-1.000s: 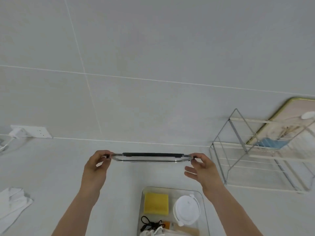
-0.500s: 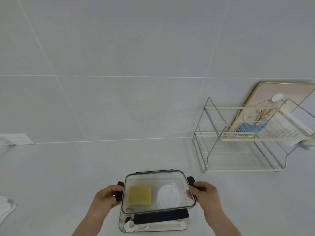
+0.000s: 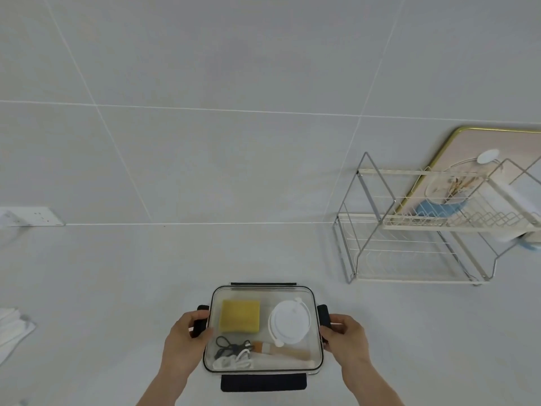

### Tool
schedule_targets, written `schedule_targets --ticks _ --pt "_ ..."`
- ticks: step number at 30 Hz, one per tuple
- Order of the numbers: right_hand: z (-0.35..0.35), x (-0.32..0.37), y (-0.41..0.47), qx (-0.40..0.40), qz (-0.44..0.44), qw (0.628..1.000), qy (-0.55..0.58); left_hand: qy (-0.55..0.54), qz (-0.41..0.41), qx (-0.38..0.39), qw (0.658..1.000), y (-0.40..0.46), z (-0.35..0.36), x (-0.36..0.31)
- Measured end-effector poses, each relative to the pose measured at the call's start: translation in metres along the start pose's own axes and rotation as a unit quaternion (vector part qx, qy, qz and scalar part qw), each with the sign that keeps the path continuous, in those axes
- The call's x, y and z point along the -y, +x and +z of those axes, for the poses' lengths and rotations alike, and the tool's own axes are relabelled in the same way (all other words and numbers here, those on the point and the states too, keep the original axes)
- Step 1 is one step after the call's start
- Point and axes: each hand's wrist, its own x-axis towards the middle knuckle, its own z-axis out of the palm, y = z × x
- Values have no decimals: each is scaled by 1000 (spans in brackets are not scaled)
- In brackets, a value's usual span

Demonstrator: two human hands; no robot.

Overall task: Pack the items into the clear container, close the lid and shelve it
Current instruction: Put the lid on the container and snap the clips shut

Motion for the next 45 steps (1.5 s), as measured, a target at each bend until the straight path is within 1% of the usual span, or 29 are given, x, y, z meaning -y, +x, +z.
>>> schedule_targets --ticks 3,6,11,13,19,23,28,32,33,34,36,37,39,40,42,45 --pt "0 -5 3 -2 -9 1000 3 4 2 -9 1000 4 4 1" --pt "-1 -9 8 9 0 1000 26 3 1 -23 1000 6 6 3" --pt "-7 -9 15 66 49 991 102 -42 -5 -23 999 14 7 9" --pt "-8 -5 17 87 62 988 113 -51 -5 -18 999 15 6 11" --pt "-3 -3 20 82 26 995 53 -71 -6 0 997 19 2 12" --pt "-11 -14 17 95 36 993 65 -84 -18 8 996 17 1 13" --pt "-10 -18 18 73 37 994 71 -70 -19 -16 997 17 6 15" --pt "-15 -8 16 78 57 993 66 -43 -27 -27 998 19 10 15" --pt "-17 -8 16 60 55 996 39 -25 -24 -35 999 18 11 13" --pt "-19 -8 15 29 34 999 -19 3 -15 -47 999 16 14 12" --pt "-20 -8 12 -41 -41 987 -152 84 21 -72 994 13 20 10" --pt "-17 -8 9 -65 -88 977 -184 127 43 -81 988 12 24 9" --pt "-9 -5 2 -72 -155 965 -198 184 66 -81 977 11 31 9" --pt "-3 -4 -1 -64 -167 964 -198 193 61 -72 977 11 35 9" --pt "10 -7 -3 -39 -173 963 -203 191 44 -47 980 12 42 9" --pt "19 -14 -1 -38 -149 965 -213 176 20 -33 984 11 48 10"
